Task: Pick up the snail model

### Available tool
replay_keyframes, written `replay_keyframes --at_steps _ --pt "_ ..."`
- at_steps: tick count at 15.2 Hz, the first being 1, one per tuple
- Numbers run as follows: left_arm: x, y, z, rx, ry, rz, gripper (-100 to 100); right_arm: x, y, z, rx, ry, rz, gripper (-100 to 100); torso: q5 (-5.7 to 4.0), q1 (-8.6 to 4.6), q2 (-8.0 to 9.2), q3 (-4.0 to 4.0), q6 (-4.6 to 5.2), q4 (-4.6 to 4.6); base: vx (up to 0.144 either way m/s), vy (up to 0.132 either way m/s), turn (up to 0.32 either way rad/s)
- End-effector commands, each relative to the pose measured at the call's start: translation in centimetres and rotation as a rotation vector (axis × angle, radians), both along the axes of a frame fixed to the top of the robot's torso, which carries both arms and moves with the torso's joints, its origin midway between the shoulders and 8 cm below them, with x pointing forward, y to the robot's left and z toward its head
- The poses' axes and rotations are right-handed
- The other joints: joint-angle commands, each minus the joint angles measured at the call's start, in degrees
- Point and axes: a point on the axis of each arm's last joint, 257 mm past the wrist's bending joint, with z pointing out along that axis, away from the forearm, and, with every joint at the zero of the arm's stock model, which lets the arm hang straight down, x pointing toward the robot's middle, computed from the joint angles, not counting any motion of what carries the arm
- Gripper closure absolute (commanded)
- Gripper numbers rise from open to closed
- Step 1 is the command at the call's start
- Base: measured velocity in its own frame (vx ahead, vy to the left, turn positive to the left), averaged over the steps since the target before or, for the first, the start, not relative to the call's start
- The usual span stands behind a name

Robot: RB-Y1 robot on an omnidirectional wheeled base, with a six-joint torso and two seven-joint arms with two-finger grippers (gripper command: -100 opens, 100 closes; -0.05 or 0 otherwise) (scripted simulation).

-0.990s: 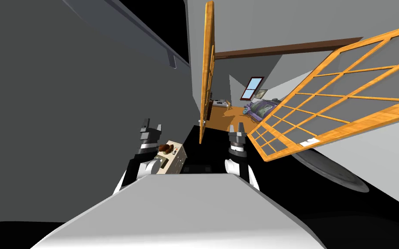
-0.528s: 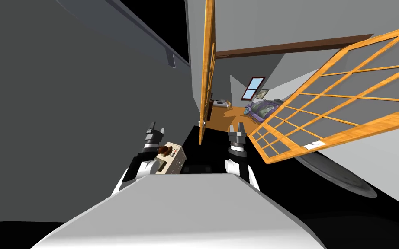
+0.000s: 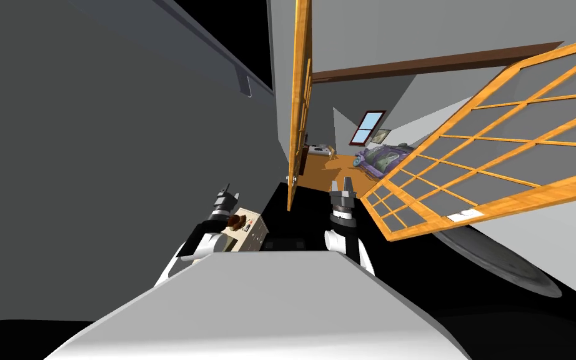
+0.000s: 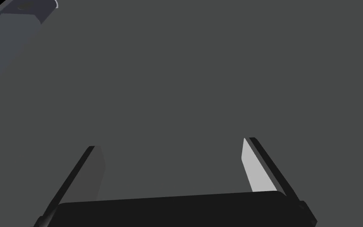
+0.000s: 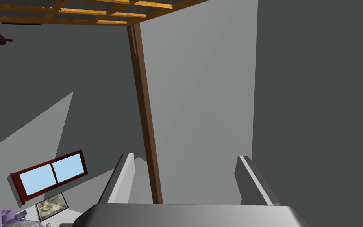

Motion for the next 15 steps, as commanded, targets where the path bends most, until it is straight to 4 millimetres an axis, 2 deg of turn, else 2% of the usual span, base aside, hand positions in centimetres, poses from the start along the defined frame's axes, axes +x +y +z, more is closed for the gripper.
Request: replay_keyframes --at_steps 1,2,3,5,6,8,9,11,12,14,15 --pt "0.3 0.5 -1.7 -0.017 0.056 0.002 -100 0.0 0.0 0.0 0.0 0.0 0.0 0 0.0 0.0 0.0 0.0 0.0 0.0 0.072 -0.022 0.018" --pt "0.3 0.5 -1.8 -0.017 0.061 0.002 -100 0.0 0.0 0.0 0.0 0.0 0.0 0 0.0 0.01 0.0 0.0 0.0 0.0 0.052 -0.019 0.007" --pt "0.3 1.2 -3.5 -0.037 0.109 0.006 -100 0.0 0.0 0.0 0.0 0.0 0.0 0 0.0 0.02 0.04 0.02 0.01 0.01 0.064 -0.025 0.016" --pt "0.3 1.2 -4.0 -0.039 0.131 0.007 -100 0.0 0.0 0.0 0.0 0.0 0.0 0 0.0 0.01 0.01 0.01 0.0 0.0 0.066 -0.022 0.015" --pt "0.2 1.9 -5.7 -0.06 0.178 0.012 -100 0.0 0.0 0.0 0.0 0.0 0.0 0 0.0 0.02 0.04 0.02 0.0 0.01 0.069 -0.02 0.021" --pt "0.1 1.9 -6.3 -0.063 0.201 0.013 -100 0.0 0.0 0.0 0.0 0.0 0.0 0 0.0 0.0 0.0 0.0 0.0 0.0 0.068 -0.023 0.013" --pt "-0.1 2.6 -8.0 -0.085 0.252 0.02 -100 0.0 0.0 0.0 0.0 0.0 0.0 0 0.0 0.01 0.04 0.02 0.0 0.01 0.064 -0.018 0.023" --pt "-0.2 2.6 -8.6 -0.088 0.273 0.021 -100 0.0 0.0 0.0 0.0 0.0 0.0 0 0.0 0.02 0.01 0.01 0.0 0.01 0.066 -0.018 0.014" --pt "-0.5 3.4 -10.1 -0.11 0.317 0.029 -100 0.0 0.0 0.0 0.0 0.0 0.0 0 0.0 0.03 0.04 0.02 0.0 0.01 0.069 -0.019 0.019" --pt "-0.6 3.3 -10.8 -0.114 0.345 0.03 -100 0.0 0.0 0.0 0.0 0.0 0.0 0 0.0 0.02 0.01 0.01 0.0 0.0 0.065 -0.026 0.015" --pt "-1.0 4.1 -12.3 -0.137 0.387 0.04 -100 0.0 0.0 0.0 0.0 0.0 0.0 0 0.0 0.01 0.04 0.02 0.0 0.01 0.076 -0.031 0.021"
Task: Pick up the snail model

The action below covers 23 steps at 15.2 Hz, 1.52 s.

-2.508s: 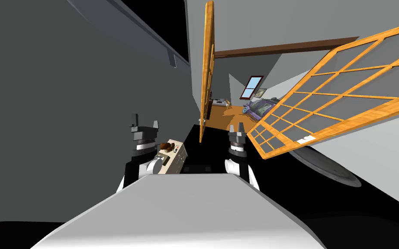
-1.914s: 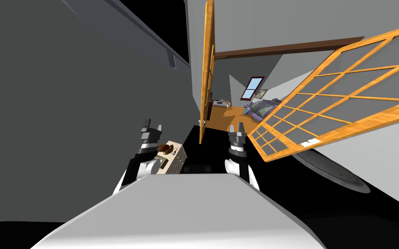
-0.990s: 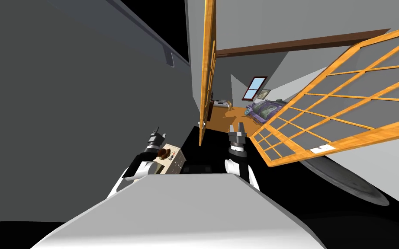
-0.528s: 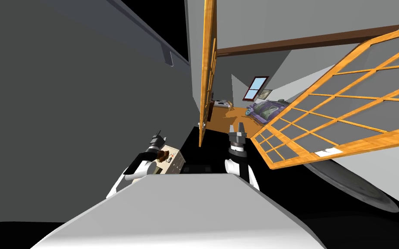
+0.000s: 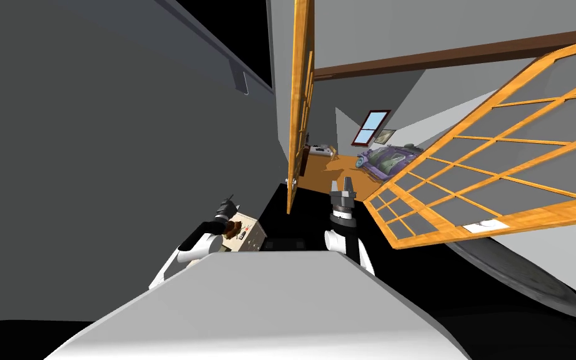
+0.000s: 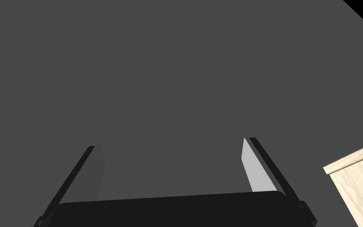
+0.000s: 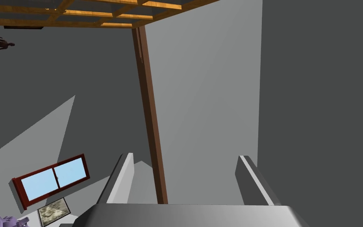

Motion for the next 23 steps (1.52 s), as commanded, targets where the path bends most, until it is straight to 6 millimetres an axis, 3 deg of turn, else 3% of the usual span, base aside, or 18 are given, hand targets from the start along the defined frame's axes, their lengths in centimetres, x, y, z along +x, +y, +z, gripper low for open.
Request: replay_keyframes --at_steps 1,12,15,16,23 --pt "-0.4 0.5 -1.5 -0.02 0.054 0.009 -100 0.0 0.0 0.0 0.0 0.0 0.0 0 0.0 0.0 0.0 0.0 0.0 0.0 0.084 -0.029 0.025" --pt "-4.0 3.3 -9.5 -0.13 0.323 0.07 -100 0.0 0.0 0.0 0.0 0.0 0.0 0 0.01 0.06 0.0 0.0 0.01 0.0 0.069 -0.019 0.017" --pt "-4.5 3.2 -10.2 -0.135 0.356 0.071 -100 0.0 0.0 0.0 0.0 0.0 0.0 0 0.01 0.06 0.01 0.0 0.01 0.0 0.057 -0.015 0.011" --pt "-5.4 3.9 -11.6 -0.161 0.402 0.089 -100 0.0 0.0 0.0 0.0 0.0 0.0 0 0.01 0.06 0.08 0.04 0.01 0.01 0.059 -0.018 0.015" --pt "-8.4 4.9 -15.2 -0.223 0.552 0.128 -100 0.0 0.0 0.0 0.0 0.0 0.0 0 0.01 0.05 0.02 0.01 0.0 0.01 0.064 -0.018 0.021"
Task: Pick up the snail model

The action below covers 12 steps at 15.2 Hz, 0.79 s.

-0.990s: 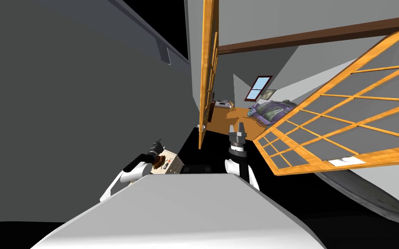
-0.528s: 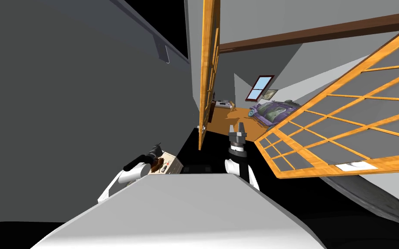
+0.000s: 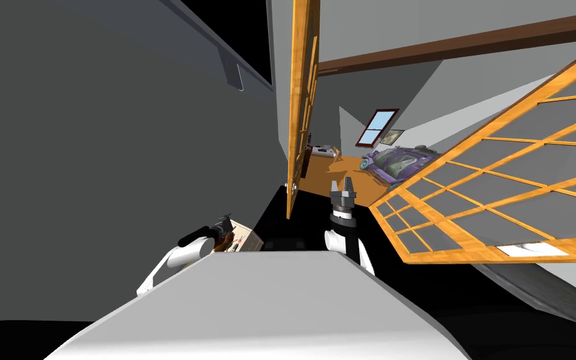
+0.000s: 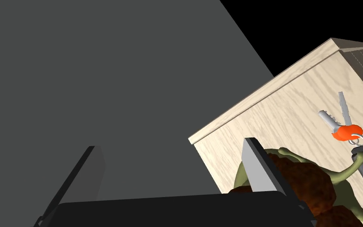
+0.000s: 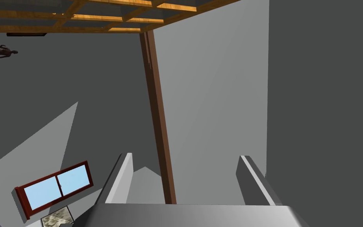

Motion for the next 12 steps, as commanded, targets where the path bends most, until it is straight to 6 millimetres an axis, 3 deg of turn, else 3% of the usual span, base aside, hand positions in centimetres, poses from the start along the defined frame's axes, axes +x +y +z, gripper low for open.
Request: replay_keyframes --at_steps 1,7,10,12 --pt "-0.8 0.2 -0.5 -0.013 0.036 0.007 -100 0.0 0.0 0.0 0.0 0.0 0.0 0 0.0 0.0 0.0 0.0 0.0 0.0 0.063 -0.015 0.01" --pt "-3.8 0.9 -3.2 -0.069 0.163 0.05 -100 0.0 0.0 0.0 0.0 0.0 0.0 0 0.0 0.02 0.02 0.01 0.0 0.01 0.066 -0.014 0.019" --pt "-6.4 1.6 -5.1 -0.118 0.261 0.092 -100 0.0 0.0 0.0 0.0 0.0 0.0 0 0.01 0.06 0.03 0.02 0.0 0.01 0.071 -0.005 0.026" --pt "-6.8 1.5 -5.4 -0.123 0.28 0.092 -100 0.0 0.0 0.0 0.0 0.0 0.0 0 0.01 0.05 -0.03 -0.02 0.0 -0.01 0.073 -0.014 0.019"
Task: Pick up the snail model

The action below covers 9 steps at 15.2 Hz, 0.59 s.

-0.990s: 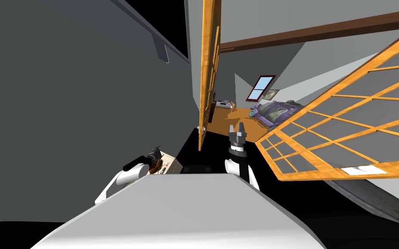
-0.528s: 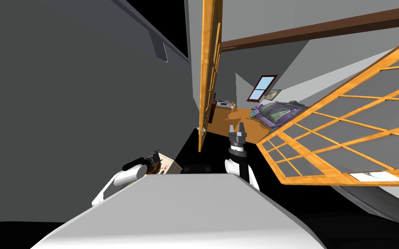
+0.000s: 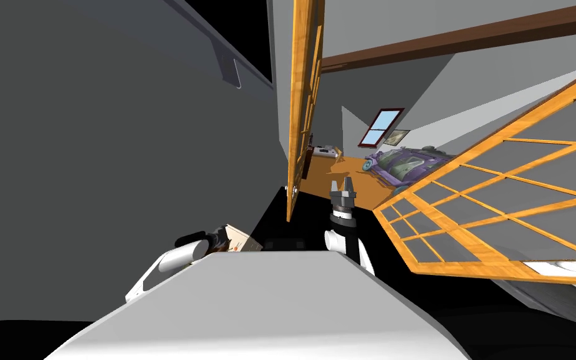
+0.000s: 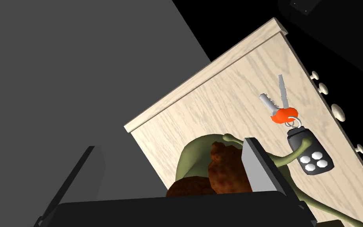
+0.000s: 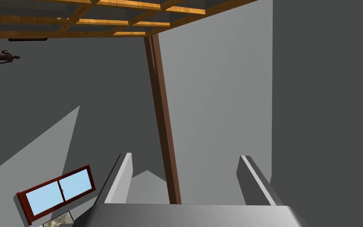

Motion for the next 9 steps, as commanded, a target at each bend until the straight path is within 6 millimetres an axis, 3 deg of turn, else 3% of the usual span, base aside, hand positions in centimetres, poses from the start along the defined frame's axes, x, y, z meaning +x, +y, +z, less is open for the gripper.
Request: replay_keyframes --at_steps 1,3,9 --pt "-1.3 0.2 -0.8 -0.026 0.052 0.025 -100 0.0 0.0 0.0 0.0 0.0 0.0 0 0.0 0.0 0.0 0.0 0.0 0.0 0.061 -0.01 0.023" --pt "-1.8 0.1 -1.0 -0.032 0.07 0.024 -100 0.0 0.0 0.0 0.0 0.0 0.0 0 0.0 0.01 0.03 0.02 0.0 0.01 0.052 -0.008 0.018" --pt "-5.9 0.4 -2.8 -0.101 0.214 0.082 -100 0.0 0.0 0.0 0.0 0.0 0.0 0 0.01 0.05 0.0 0.0 -0.01 0.0 0.066 0.002 0.026"
